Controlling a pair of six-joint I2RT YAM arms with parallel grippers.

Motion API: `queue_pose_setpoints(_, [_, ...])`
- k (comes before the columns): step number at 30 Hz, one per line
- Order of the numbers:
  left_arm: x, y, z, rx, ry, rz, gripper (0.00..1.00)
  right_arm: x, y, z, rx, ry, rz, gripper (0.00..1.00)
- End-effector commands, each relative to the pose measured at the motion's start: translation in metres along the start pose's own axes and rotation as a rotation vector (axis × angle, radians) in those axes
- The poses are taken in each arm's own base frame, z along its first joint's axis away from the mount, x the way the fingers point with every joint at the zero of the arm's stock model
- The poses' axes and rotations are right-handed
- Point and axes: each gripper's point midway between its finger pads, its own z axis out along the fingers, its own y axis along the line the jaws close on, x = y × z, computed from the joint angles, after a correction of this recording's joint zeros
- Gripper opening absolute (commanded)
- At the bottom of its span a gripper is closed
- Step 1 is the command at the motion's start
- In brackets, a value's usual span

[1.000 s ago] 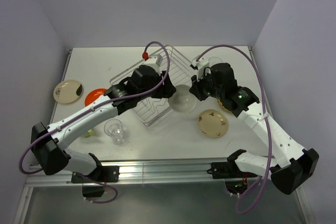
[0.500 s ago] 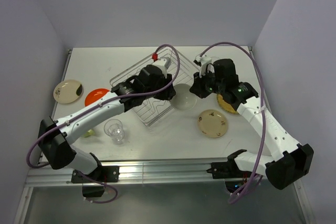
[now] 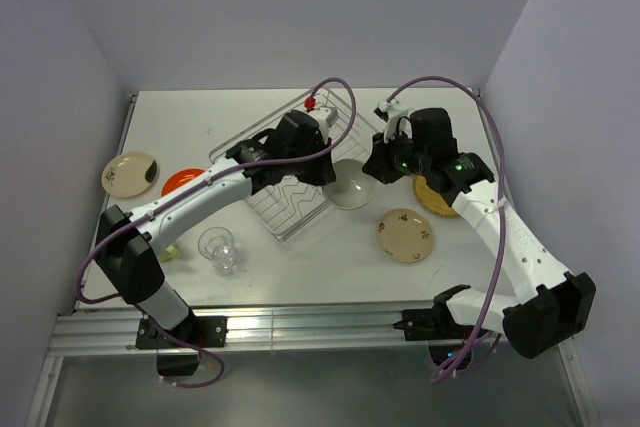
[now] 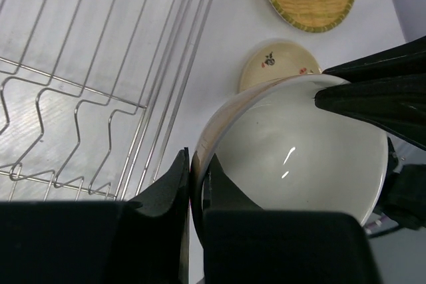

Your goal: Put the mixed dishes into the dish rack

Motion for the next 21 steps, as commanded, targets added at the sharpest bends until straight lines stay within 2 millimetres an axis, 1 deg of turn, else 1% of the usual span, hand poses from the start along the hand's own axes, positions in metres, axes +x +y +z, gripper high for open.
queue_pose_setpoints(1, [-0.015, -0.027, -0.022, 0.202, 0.014, -0.038, 0.0, -0.044, 0.025, -0.015, -0.123, -0.144, -0.091, 0.09])
queue_pose_setpoints(2, [-0.014, -0.027, -0.023, 0.215, 0.018, -0.046, 0.0, -0.045, 0.025, -0.015, -0.125, -0.147, -0.113, 0.15])
queue_pose_setpoints(3, [-0.019, -0.024, -0.026, 0.225, 0.005, -0.056, 0.0, -0.046, 0.026, -0.016, -0.13, -0.152, -0.126, 0.25])
queue_pose_setpoints(4, [-0.018, -0.027, -0.029, 0.257, 0.017, -0.064, 0.0, -0.048, 0.025, -0.017, -0.128, -0.157, -0.135, 0.32])
queue_pose_setpoints(5, [-0.018, -0.026, -0.03, 0.267, 0.021, -0.067, 0.0, -0.053, 0.023, -0.02, -0.12, -0.171, -0.16, 0.42])
queue_pose_setpoints(6, [-0.017, -0.023, -0.031, 0.269, 0.03, -0.076, 0.0, -0.056, 0.024, -0.022, -0.122, -0.178, -0.176, 0.71])
queue_pose_setpoints(7, [-0.016, -0.022, -0.031, 0.275, 0.04, -0.078, 0.0, -0.059, 0.022, -0.024, -0.114, -0.183, -0.185, 0.8])
queue_pose_setpoints(8, [-0.014, -0.024, -0.033, 0.293, 0.054, -0.08, 0.0, -0.067, 0.022, -0.028, -0.107, -0.202, -0.21, 0.87])
queue_pose_setpoints(9, [-0.013, -0.022, -0.031, 0.292, 0.063, -0.087, 0.0, -0.071, 0.021, -0.032, -0.109, -0.211, -0.223, 0.88])
queue_pose_setpoints(11, [-0.009, -0.023, -0.032, 0.311, 0.091, -0.093, 0.0, -0.082, 0.022, -0.039, -0.111, -0.241, -0.276, 0.89])
queue_pose_setpoints(12, [-0.008, -0.021, -0.032, 0.313, 0.099, -0.099, 0.0, -0.083, 0.021, -0.042, -0.116, -0.247, -0.302, 0.91])
queue_pose_setpoints(13, [-0.006, -0.021, -0.033, 0.318, 0.114, -0.104, 0.0, -0.086, 0.027, -0.047, -0.146, -0.26, -0.341, 0.92])
queue_pose_setpoints(14, [-0.007, -0.021, -0.034, 0.326, 0.119, -0.109, 0.0, -0.088, 0.03, -0.051, -0.161, -0.276, -0.437, 0.93])
queue_pose_setpoints(15, [-0.009, -0.021, -0.037, 0.343, 0.127, -0.119, 0.0, -0.085, 0.035, -0.052, -0.19, -0.279, -0.495, 0.95])
queue_pose_setpoints(16, [-0.009, -0.021, -0.039, 0.354, 0.133, -0.126, 0.0, -0.083, 0.051, -0.063, -0.277, -0.315, -0.571, 0.95])
queue_pose_setpoints(17, [-0.011, -0.023, -0.042, 0.367, 0.136, -0.13, 0.0, -0.077, 0.056, -0.066, -0.319, -0.344, -0.728, 0.95])
queue_pose_setpoints(18, [-0.014, -0.023, -0.046, 0.385, 0.14, -0.137, 0.0, -0.067, 0.063, -0.07, -0.369, -0.352, -0.812, 0.96])
queue_pose_setpoints(19, [-0.015, -0.023, -0.048, 0.394, 0.145, -0.144, 0.0, -0.067, 0.071, -0.082, -0.378, -0.422, -1.013, 0.96])
queue_pose_setpoints(20, [-0.018, -0.023, -0.051, 0.401, 0.146, -0.152, 0.0, -0.053, 0.082, -0.084, -0.452, -0.451, -1.079, 0.97])
queue_pose_setpoints(21, [-0.018, -0.025, -0.054, 0.419, 0.156, -0.161, 0.0, -0.043, 0.088, -0.092, -0.476, -0.468, -1.152, 0.97])
